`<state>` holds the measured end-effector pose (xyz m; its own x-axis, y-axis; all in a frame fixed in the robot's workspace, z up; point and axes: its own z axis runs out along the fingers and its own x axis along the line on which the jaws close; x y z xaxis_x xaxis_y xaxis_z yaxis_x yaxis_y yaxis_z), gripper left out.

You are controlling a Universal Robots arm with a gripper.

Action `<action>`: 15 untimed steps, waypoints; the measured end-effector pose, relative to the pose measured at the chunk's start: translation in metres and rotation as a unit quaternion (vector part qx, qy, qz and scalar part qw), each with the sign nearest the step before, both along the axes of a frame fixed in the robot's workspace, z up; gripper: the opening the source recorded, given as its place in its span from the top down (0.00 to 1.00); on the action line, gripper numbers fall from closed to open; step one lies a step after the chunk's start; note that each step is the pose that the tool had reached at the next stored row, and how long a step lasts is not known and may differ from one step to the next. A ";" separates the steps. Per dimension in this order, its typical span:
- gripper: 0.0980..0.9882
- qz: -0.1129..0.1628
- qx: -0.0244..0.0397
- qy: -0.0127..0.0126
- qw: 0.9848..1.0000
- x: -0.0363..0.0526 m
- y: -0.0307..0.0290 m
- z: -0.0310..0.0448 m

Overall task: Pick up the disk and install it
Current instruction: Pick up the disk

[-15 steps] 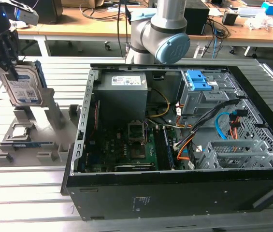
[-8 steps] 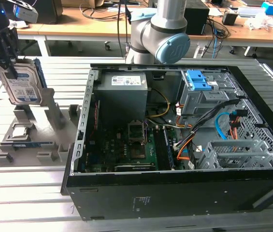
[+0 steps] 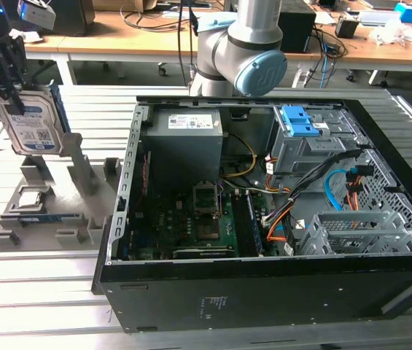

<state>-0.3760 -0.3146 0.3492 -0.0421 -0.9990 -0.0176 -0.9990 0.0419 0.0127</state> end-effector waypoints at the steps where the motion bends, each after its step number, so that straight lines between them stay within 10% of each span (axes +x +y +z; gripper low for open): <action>1: 0.70 0.000 0.000 0.000 1.000 0.0000 0.0000 0.0008; 15: 0.70 0.000 0.000 0.000 1.000 0.0004 0.0000 0.0138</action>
